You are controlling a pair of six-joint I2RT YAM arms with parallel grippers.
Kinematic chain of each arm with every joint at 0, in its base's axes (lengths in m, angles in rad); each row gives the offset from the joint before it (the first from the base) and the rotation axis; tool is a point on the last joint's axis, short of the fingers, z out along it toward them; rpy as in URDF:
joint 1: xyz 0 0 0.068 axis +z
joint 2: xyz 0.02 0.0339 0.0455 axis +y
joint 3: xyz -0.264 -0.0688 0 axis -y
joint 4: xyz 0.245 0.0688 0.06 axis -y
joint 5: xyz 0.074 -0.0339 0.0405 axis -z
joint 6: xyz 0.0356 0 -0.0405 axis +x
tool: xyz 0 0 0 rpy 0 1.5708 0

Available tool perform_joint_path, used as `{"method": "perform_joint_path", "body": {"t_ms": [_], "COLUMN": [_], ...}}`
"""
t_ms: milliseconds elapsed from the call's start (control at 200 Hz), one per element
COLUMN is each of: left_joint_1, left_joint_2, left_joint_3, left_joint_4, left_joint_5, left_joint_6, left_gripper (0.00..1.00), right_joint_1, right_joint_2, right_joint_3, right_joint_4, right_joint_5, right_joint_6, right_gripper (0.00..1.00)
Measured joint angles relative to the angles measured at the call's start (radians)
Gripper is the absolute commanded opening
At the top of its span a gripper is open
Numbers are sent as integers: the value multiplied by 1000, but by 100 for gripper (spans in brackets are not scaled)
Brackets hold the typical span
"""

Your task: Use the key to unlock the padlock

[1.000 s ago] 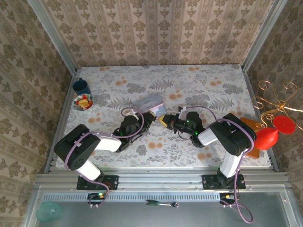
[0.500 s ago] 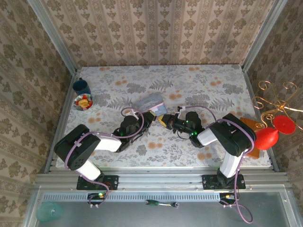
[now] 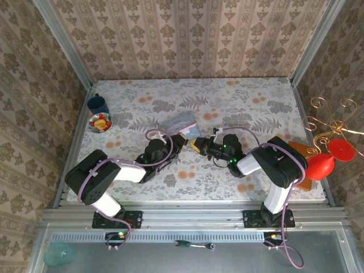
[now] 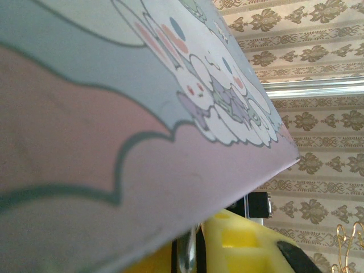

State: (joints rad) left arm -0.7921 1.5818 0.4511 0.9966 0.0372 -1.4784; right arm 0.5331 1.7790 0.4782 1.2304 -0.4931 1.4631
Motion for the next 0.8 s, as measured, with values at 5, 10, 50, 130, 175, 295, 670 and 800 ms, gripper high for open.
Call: {"method": "perform_joint_path", "body": {"t_ms": [5,10,50,130,175,295,670,800], "left_joint_1": [0,0,0,-2,-5,-5,-5,-10], "left_joint_2": [0,0,0,0,0,0,1,-10], "left_joint_3": [0,0,0,0,0,0,0,-10], "left_joint_4": [0,0,0,0,2,2,1,-10], "left_joint_5": [0,0,0,7,6,5,0,10], "left_joint_6": [0,0,0,-3,-3,-4,-3,-1], "left_gripper": [0,0,0,0,0,0,0,0], "right_joint_1": [0,0,1,8,12,15,14,14], "right_joint_2": [0,0,0,0,0,0,0,0], "right_joint_3": [0,0,0,3,5,5,1,-19], "right_joint_4": [0,0,0,0,0,0,1,18], "right_joint_5": [0,0,0,3,8,16,22,21], "right_joint_6": [0,0,1,3,3,3,3,3], "right_gripper": [0,0,0,0,0,0,0,0]}}
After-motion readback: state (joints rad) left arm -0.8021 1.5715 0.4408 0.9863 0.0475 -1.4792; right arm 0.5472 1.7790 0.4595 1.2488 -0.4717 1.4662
